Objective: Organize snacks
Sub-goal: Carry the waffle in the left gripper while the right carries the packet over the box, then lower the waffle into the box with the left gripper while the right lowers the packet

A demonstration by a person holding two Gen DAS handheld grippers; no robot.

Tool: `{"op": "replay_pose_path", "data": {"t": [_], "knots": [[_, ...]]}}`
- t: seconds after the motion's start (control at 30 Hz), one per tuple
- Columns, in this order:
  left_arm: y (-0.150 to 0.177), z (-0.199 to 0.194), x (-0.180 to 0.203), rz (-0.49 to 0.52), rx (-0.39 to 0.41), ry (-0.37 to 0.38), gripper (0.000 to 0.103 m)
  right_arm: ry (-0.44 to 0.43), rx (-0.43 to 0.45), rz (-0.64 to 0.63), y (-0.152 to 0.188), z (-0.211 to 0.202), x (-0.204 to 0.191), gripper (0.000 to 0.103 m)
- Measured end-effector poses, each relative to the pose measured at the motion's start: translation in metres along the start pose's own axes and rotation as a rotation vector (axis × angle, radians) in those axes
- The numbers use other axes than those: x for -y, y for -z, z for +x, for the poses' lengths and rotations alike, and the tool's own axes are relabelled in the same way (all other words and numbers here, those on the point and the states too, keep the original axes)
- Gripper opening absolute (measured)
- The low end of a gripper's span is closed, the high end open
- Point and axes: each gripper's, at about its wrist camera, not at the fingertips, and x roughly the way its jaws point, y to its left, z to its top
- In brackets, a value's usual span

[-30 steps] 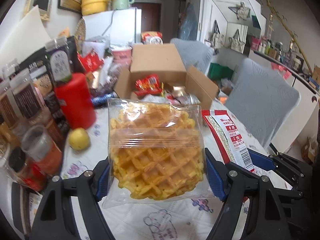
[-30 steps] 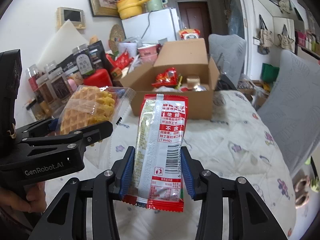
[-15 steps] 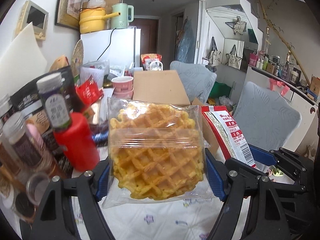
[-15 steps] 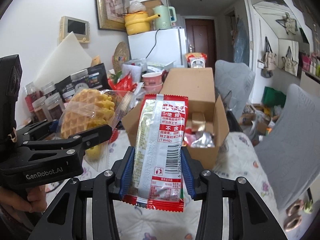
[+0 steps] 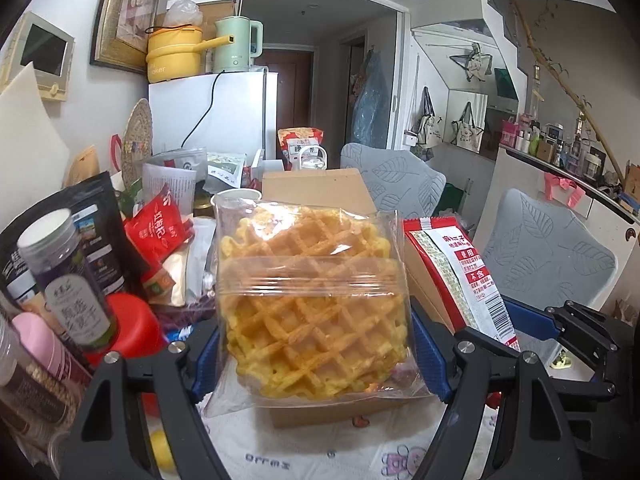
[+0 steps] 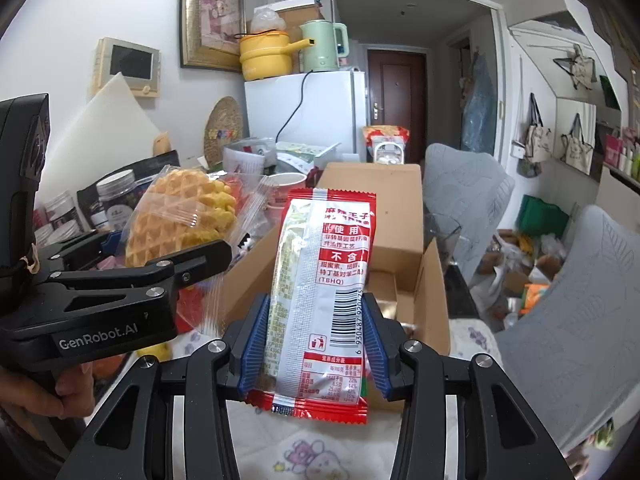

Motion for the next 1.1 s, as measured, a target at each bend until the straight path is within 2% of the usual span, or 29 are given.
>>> {"op": "replay_pose_path", "data": {"t": [0.27, 0.63, 1.1], "knots": [[-0.023, 0.047, -0.007, -0.003, 0.006, -0.009, 0.079, 0.044, 0.014, -0.014, -0.018, 0.039, 0.015, 0.044], [-0.026, 0.106, -0.011, 0.002, -0.043, -0.035, 0.079, 0.062, -0.024, -0.003, -0.023, 0.091, 0.039, 0.044], [0.001, 0.167, -0.018, -0.027, -0.231, -0.045, 0.079, 0.081, -0.167, 0.026, -0.003, 0.141, 0.053, 0.044]]}}
